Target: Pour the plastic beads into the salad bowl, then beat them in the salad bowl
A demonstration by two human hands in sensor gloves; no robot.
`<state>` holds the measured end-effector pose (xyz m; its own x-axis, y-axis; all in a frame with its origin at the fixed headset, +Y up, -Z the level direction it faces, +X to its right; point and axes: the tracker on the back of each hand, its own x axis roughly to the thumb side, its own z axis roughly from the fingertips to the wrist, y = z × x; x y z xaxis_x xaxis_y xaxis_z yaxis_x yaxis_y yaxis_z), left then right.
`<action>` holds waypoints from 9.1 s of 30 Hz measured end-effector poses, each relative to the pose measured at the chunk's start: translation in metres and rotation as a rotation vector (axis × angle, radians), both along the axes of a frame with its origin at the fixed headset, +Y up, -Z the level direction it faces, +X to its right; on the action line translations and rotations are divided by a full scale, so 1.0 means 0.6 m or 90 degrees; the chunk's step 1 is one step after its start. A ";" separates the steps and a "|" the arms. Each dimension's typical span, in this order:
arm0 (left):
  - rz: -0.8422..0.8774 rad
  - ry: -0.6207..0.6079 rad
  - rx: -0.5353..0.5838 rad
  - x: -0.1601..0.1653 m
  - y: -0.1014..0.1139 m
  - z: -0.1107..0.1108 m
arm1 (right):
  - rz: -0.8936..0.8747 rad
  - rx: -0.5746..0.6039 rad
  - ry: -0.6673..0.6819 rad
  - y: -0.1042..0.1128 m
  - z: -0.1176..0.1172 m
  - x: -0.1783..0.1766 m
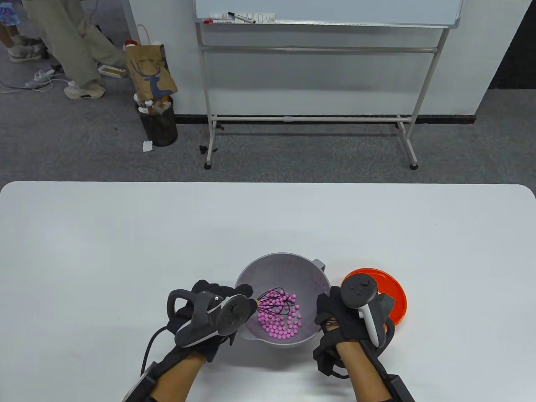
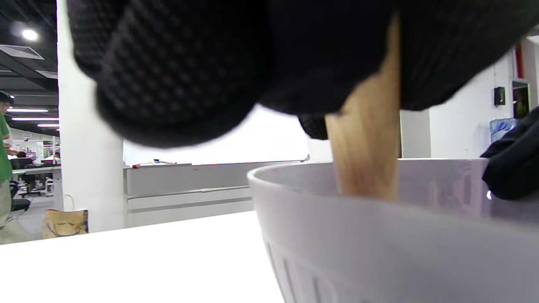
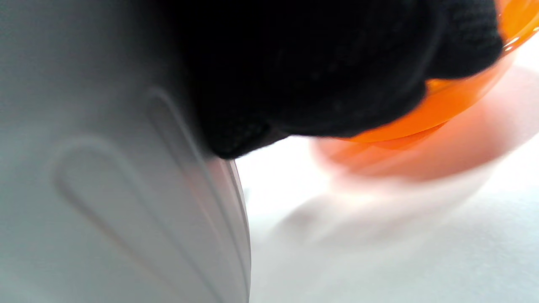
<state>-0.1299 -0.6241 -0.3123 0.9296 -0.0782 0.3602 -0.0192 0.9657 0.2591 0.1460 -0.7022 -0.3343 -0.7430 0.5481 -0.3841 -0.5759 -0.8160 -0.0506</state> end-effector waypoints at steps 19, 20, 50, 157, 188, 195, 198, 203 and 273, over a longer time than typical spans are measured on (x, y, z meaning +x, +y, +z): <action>0.025 -0.074 -0.031 0.029 -0.007 0.014 | 0.000 -0.001 -0.001 0.000 0.000 0.000; 0.023 -0.068 -0.012 0.028 -0.007 0.014 | 0.000 -0.001 0.000 0.000 0.000 0.000; 0.040 -0.083 -0.109 0.022 0.005 0.009 | 0.001 -0.001 0.000 0.000 0.000 0.000; 0.005 -0.038 0.025 0.024 -0.011 0.010 | -0.002 -0.001 0.000 -0.001 -0.001 0.001; 0.027 -0.040 -0.020 0.027 -0.013 0.010 | 0.000 -0.001 -0.001 -0.002 -0.001 0.000; -0.002 -0.010 0.020 0.016 -0.007 0.006 | 0.000 -0.001 -0.001 -0.002 -0.001 0.000; -0.015 -0.003 0.006 0.010 0.004 0.007 | 0.000 -0.001 -0.001 -0.002 -0.001 0.000; -0.069 0.018 -0.065 0.010 0.027 0.016 | 0.000 -0.001 -0.001 -0.002 -0.001 0.000; -0.087 0.278 -0.266 -0.197 -0.202 -0.045 | -0.008 -0.012 0.001 -0.002 0.000 0.002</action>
<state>-0.2481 -0.7452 -0.3392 0.9897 -0.1409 -0.0260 0.1338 0.9735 -0.1854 0.1471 -0.7035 -0.3341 -0.7361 0.5508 -0.3935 -0.5865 -0.8092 -0.0354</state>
